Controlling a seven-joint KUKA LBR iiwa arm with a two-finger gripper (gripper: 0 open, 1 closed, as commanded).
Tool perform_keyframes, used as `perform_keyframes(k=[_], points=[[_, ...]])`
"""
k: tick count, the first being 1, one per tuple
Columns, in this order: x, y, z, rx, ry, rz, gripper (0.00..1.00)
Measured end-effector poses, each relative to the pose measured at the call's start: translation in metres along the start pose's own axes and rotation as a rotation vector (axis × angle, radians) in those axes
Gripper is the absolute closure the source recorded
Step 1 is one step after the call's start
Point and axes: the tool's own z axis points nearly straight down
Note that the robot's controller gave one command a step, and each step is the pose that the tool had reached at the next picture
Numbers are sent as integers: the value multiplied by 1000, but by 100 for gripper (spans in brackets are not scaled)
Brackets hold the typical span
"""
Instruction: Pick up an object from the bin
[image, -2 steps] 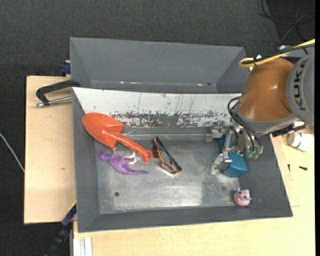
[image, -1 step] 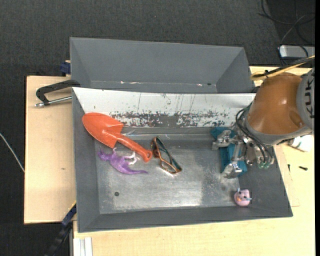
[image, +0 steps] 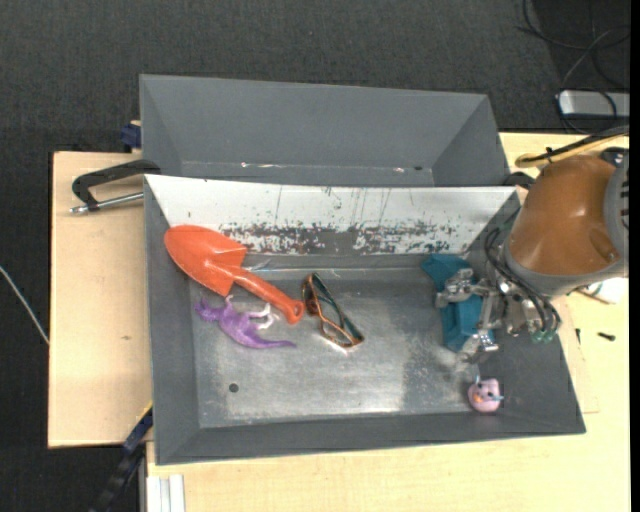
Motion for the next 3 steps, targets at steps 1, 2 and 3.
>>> perform_keyframes(k=[1,2,3], points=[[21,-5,18,-8,-18,-267,100],[22,-4,19,-9,-17,-268,100],[14,-3,-26,-6,4,-246,100]])
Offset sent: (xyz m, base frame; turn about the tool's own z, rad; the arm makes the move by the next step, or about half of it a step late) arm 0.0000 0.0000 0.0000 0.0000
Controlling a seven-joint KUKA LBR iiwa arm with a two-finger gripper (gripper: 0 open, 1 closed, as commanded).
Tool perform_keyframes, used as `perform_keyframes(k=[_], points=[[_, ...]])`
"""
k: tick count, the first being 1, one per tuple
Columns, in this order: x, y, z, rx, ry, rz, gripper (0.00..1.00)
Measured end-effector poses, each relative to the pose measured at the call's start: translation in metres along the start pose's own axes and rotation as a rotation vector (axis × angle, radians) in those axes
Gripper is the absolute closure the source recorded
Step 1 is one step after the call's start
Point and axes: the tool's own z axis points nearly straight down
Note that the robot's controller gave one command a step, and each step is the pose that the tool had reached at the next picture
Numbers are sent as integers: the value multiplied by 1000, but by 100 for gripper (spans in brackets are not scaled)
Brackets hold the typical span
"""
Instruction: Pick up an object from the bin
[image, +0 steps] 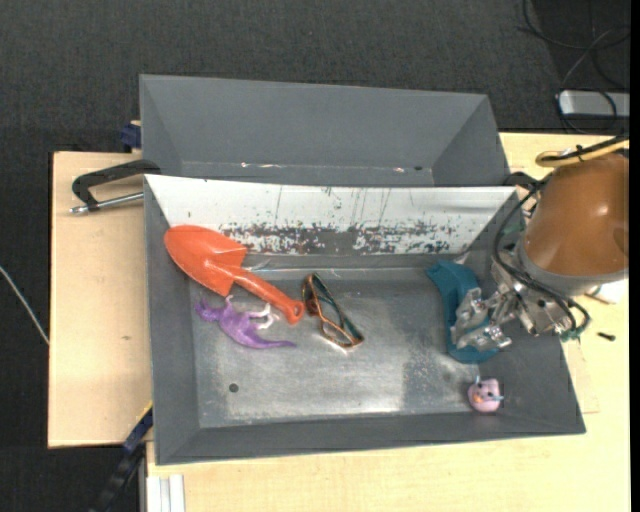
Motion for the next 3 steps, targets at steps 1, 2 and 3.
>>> perform_keyframes(k=[1,2,3], points=[[-3,-8,-52,8,-9,205,100],[-60,-2,-34,11,-18,445,100],[-28,18,-61,3,3,376,100]])
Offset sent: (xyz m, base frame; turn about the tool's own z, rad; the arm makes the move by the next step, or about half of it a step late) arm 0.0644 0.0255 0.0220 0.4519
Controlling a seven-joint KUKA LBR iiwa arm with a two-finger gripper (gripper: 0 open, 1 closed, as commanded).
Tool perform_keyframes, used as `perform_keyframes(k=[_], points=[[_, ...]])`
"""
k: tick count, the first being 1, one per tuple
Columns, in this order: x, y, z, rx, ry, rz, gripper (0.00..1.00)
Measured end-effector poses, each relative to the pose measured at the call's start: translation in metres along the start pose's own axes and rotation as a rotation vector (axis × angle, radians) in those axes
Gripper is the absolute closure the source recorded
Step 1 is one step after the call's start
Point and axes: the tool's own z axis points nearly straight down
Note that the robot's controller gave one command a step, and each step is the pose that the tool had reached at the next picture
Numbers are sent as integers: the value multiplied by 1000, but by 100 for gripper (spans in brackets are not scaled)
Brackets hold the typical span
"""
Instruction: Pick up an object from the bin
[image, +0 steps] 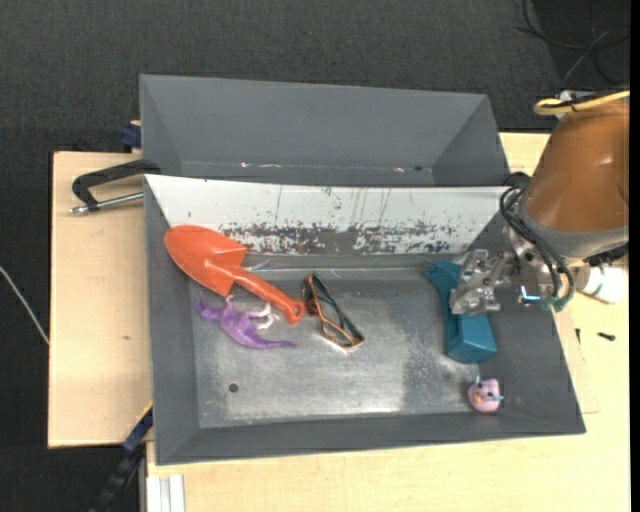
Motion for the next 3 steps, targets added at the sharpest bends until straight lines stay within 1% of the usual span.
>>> perform_keyframes(k=[1,2,3], points=[[0,4,-32,4,-11,-80,100],[-29,43,-31,3,-16,-14,100],[0,137,10,-3,-5,130,0]])
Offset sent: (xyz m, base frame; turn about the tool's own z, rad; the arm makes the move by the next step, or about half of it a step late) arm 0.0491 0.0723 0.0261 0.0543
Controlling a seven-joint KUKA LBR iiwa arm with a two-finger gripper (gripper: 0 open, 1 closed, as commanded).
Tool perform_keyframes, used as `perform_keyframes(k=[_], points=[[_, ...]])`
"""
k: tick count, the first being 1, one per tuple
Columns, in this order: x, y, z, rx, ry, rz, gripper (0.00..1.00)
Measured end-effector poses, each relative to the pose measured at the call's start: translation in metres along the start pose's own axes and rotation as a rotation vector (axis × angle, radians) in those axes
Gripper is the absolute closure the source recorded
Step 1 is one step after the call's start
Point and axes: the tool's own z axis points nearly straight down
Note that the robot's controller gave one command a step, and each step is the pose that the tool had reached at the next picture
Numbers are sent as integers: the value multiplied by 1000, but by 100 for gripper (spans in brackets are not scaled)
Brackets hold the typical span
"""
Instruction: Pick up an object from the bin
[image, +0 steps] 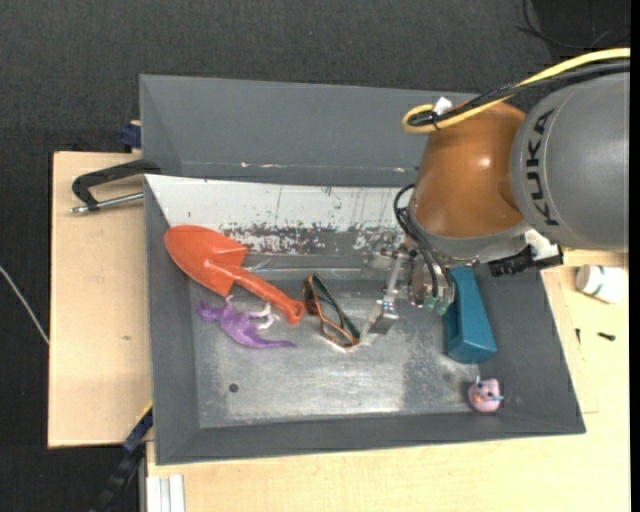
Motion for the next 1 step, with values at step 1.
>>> perform_keyframes(k=[1], points=[[-3,-5,-2,3,-6,6,0]])
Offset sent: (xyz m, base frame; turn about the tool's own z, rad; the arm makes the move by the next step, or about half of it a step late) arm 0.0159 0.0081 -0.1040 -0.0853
